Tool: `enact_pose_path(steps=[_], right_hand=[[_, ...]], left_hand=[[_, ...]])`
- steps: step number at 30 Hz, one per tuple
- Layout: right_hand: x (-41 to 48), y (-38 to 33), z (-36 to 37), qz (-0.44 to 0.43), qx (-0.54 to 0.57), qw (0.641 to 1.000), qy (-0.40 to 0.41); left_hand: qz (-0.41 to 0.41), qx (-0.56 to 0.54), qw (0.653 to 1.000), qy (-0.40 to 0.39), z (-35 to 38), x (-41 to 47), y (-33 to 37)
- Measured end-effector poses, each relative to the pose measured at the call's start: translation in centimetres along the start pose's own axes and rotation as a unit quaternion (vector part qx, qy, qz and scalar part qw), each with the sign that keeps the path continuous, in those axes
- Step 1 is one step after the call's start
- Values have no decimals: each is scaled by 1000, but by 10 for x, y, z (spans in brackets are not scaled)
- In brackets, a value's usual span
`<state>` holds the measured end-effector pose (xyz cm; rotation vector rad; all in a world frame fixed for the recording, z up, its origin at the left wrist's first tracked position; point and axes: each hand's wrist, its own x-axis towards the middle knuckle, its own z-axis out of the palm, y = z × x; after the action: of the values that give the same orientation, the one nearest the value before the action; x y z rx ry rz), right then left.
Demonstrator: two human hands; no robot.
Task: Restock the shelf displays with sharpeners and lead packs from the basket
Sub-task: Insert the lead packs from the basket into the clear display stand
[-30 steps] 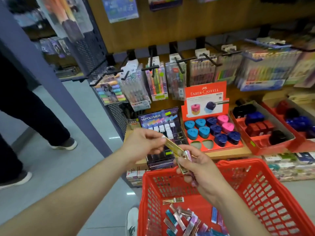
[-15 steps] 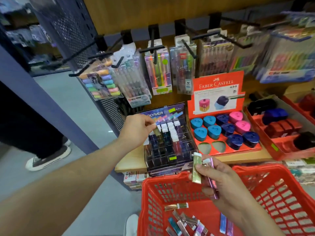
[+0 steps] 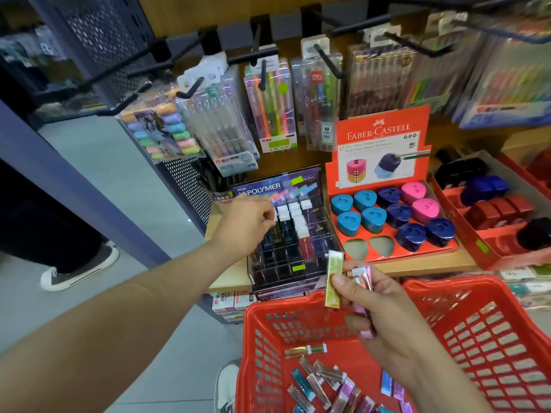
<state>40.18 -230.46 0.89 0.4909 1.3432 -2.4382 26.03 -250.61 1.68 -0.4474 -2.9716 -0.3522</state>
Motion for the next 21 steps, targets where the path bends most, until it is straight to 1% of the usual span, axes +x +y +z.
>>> enact_pose_path(steps=[2, 4, 5, 6, 7, 8, 9, 10, 11, 12, 14, 17, 19, 20, 21], right_hand=[[0, -1, 3, 0, 0, 1000, 3], [-2, -3, 5, -5, -5, 1000, 5], [-3, -4, 6, -7, -10, 1000, 7], [-3, -6, 7, -10, -17, 1000, 9], [-4, -7, 8, -13, -29, 999, 14], [-5, -8, 9, -17, -44, 999, 20], [-6, -8, 10, -22, -58, 998, 27], [-6, -9, 11, -27, -69, 997, 34], [-5, -9, 12, -33, -78, 996, 41], [-5, -10, 13, -42, -87, 994, 46], [-5, -11, 14, -59, -108, 991, 46], [-2, -11, 14, -78, -138, 987, 36], [1, -11, 15, -75, -139, 987, 41], [3, -12, 14, -61, -103, 992, 44], [5, -15, 13, -38, -30, 998, 37]], left_hand=[[7, 20, 1000, -15, 1, 1, -4], [-14, -2, 1000, -4, -4, 3, -3], [-42, -40, 998, -1, -11, 3, 1], [-80, -105, 991, -24, -21, 4, 9], [-112, -195, 971, -77, -33, 4, 17], [-130, -283, 938, -153, -45, 3, 27], [-123, -333, 907, -228, -56, 1, 36], [-98, -346, 889, -285, -65, -2, 45], [-68, -340, 881, -321, -70, -4, 52], [-39, -327, 881, -340, -73, -6, 58], [-6, -304, 887, -347, -73, -8, 68], [-4, -288, 894, -342, -70, -9, 73], [-6, -288, 903, -320, -73, -8, 72], [-12, -289, 912, -291, -77, -6, 69], [-20, -285, 925, -249, -80, -3, 63]])
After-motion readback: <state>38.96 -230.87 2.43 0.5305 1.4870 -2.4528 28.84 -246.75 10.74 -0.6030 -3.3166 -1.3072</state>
